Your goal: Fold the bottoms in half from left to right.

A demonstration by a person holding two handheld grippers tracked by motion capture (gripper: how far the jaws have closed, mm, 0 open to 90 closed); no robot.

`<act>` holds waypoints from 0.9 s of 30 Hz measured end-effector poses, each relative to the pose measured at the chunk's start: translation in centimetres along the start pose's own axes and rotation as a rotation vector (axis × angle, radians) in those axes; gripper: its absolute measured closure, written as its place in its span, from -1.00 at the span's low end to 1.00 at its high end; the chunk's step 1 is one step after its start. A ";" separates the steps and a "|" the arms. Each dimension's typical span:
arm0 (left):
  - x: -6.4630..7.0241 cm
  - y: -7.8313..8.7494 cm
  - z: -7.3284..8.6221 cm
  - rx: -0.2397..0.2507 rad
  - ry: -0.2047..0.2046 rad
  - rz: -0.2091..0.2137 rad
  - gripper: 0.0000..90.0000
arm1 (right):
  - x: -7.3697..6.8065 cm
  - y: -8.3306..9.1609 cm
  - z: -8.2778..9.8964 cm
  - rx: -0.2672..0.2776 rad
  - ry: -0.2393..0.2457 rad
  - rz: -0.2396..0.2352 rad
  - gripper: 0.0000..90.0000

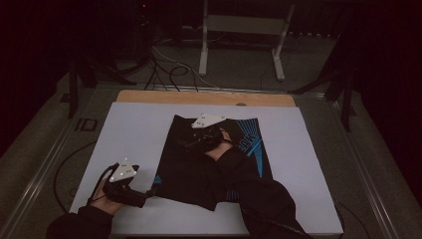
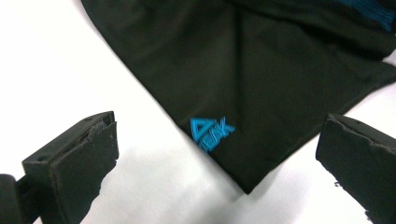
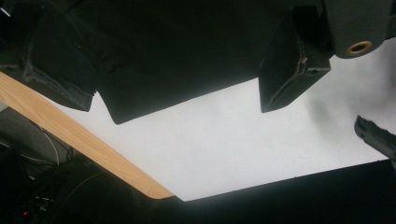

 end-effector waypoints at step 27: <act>0.7 -2.8 1.6 -0.172 -0.001 0.095 0.04 | -0.7 -1.6 0.4 -0.019 0.011 -0.022 -0.75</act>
Point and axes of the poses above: each handheld gripper's, and its own axes: y roughly backward along the jaws, z roughly out of its underside, x roughly to its right, the point moved 6 cm from there along -y, roughly forward along the jaws, and after that the axes turned 2 degrees about z, right-handed, at the moved point
